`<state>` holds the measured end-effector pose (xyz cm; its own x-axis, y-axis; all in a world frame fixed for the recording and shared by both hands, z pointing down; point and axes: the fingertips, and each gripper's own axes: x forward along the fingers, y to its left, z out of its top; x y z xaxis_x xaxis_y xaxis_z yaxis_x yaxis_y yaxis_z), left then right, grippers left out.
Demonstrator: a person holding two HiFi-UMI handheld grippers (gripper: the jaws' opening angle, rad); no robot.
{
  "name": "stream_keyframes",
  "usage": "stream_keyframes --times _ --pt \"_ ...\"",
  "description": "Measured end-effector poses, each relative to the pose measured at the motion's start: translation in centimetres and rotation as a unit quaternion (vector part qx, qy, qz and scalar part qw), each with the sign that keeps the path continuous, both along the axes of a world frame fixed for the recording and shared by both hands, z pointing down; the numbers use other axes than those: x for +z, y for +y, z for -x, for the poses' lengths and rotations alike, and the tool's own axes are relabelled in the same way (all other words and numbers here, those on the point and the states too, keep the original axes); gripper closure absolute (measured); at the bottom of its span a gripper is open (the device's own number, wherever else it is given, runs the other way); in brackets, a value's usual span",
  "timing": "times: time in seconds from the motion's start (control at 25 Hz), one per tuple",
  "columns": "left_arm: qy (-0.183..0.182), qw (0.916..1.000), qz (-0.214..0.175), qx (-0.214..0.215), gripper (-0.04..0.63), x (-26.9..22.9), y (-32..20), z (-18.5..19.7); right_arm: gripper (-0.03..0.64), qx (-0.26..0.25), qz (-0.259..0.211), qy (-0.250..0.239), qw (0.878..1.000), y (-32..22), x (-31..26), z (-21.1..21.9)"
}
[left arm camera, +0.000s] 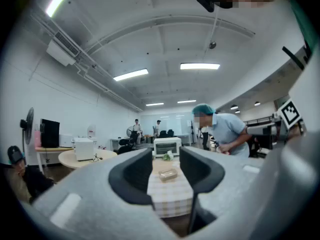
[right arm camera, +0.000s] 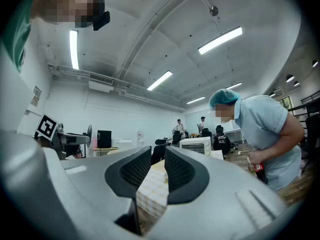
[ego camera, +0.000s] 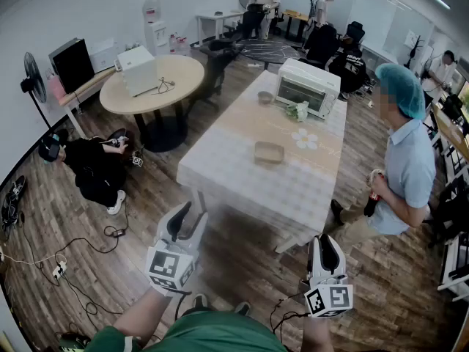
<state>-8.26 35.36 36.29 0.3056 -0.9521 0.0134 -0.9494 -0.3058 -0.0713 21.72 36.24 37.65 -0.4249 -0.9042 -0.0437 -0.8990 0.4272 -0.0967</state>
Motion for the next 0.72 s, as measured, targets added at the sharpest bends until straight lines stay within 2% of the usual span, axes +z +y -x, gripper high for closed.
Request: stream_keyframes --times 0.36,0.72 --pt "0.003 0.9999 0.001 -0.015 0.426 -0.4 -0.8 -2.3 0.532 -0.01 -0.001 -0.032 0.999 -1.4 0.0 -2.9" --pt "0.002 0.9992 0.005 -0.04 0.426 0.3 -1.7 -4.3 0.532 -0.025 0.011 -0.03 0.999 -3.9 1.3 -5.5"
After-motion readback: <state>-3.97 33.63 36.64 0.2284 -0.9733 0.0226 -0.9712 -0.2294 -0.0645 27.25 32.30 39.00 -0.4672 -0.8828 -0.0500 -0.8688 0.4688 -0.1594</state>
